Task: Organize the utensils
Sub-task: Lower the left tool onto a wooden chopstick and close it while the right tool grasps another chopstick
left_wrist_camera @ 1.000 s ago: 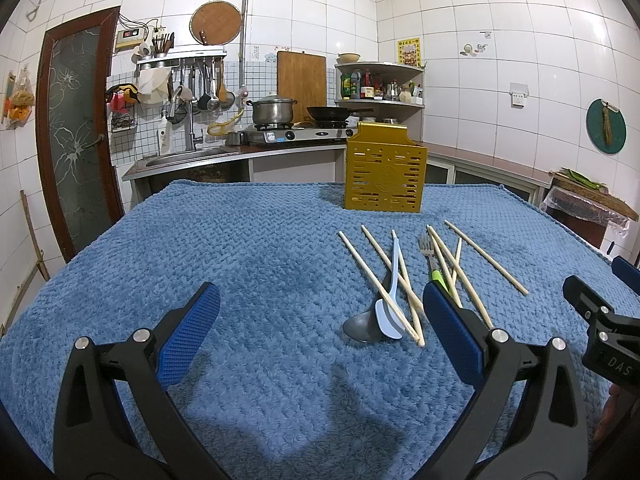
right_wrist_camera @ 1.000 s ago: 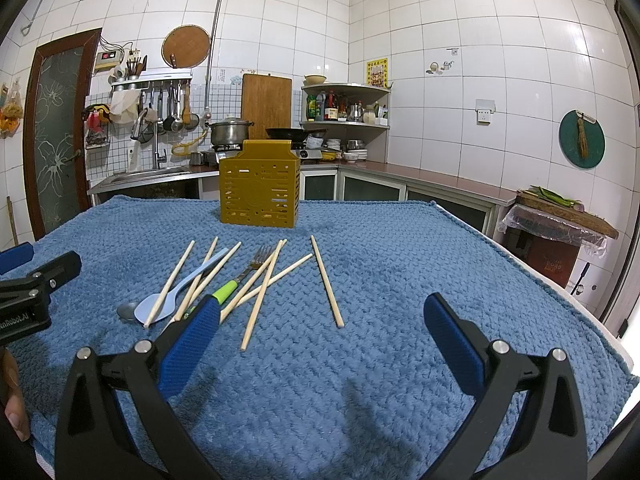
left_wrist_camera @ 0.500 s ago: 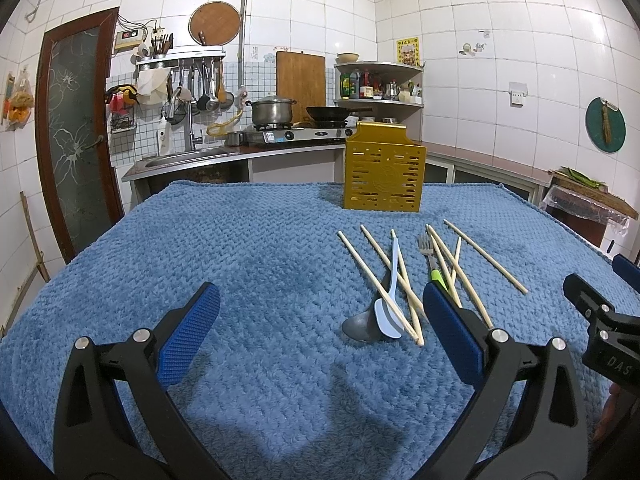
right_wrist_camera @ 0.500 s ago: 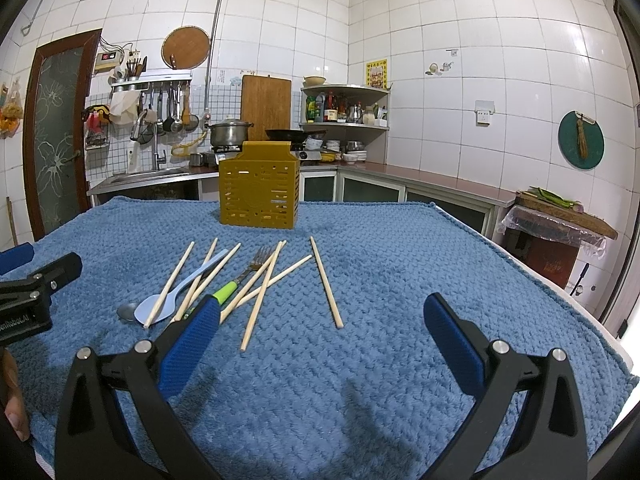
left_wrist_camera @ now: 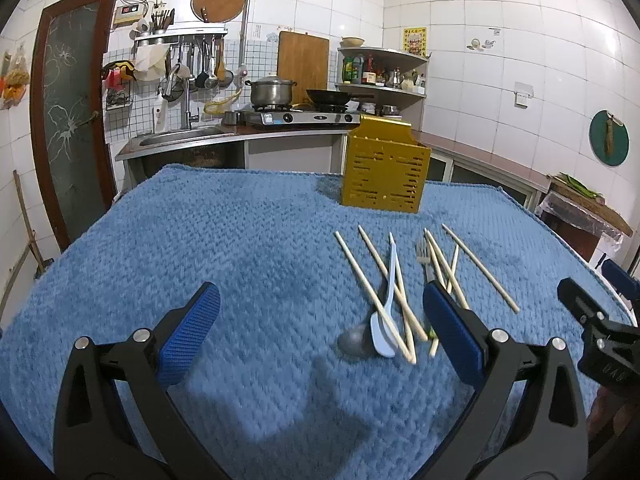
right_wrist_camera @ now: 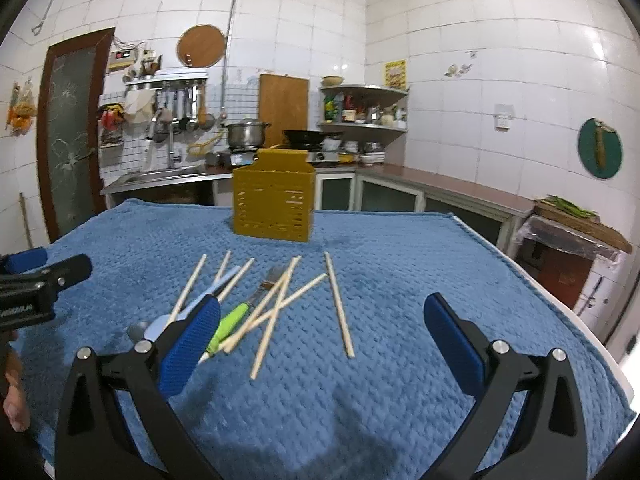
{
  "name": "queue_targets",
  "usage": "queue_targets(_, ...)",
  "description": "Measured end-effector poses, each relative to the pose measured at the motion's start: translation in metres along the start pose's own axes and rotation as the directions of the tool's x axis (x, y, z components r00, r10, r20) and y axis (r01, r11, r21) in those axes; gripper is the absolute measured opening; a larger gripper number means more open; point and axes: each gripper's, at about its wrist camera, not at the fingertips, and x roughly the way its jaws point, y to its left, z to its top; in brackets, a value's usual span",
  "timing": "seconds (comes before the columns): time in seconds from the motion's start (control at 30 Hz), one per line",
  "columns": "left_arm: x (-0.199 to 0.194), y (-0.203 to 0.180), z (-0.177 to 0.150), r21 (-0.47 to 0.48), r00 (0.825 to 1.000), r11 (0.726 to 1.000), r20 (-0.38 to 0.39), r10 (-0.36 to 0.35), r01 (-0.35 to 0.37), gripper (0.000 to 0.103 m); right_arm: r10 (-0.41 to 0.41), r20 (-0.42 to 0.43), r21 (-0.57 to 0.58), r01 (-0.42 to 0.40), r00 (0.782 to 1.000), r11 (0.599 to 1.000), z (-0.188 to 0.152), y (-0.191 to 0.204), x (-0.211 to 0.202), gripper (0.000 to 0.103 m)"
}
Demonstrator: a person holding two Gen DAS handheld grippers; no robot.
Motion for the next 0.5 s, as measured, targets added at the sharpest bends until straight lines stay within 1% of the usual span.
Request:
queue_targets(0.07, 0.002, -0.001, 0.007, 0.003, 1.000, 1.000, -0.001, 0.022, -0.022, 0.098, 0.003, -0.004, -0.003, -0.003, 1.000, 1.000, 0.009, -0.001, 0.006, 0.099)
queue_targets(0.23, 0.013, -0.001, 0.034, -0.004, 1.000, 1.000, -0.027, 0.004, -0.004, 0.098, 0.007, -0.012, -0.002, -0.007, 1.000, 1.000, 0.032, -0.004, 0.023, 0.099)
queue_targets(0.3, 0.018, -0.001, 0.048, -0.007, 0.999, 1.000, -0.033, 0.000, 0.000, 0.098, 0.024, -0.024, 0.007, -0.024, 0.999, 1.000, 0.039, -0.006, 0.033, 0.099)
queue_targets(0.4, 0.029, -0.001, 0.063, -0.010, 0.999, 1.000, -0.045, -0.002, 0.002, 0.098, 0.040, -0.087, 0.041, -0.036, 0.995, 0.998, 0.048, -0.012, 0.056, 0.099)
queue_targets(0.5, 0.043, -0.003, 0.071, -0.011, 0.998, 1.000, -0.061, 0.003, -0.003, 0.098, 0.081, -0.156, 0.077, -0.070, 0.984, 0.995, 0.052, -0.020, 0.084, 0.099)
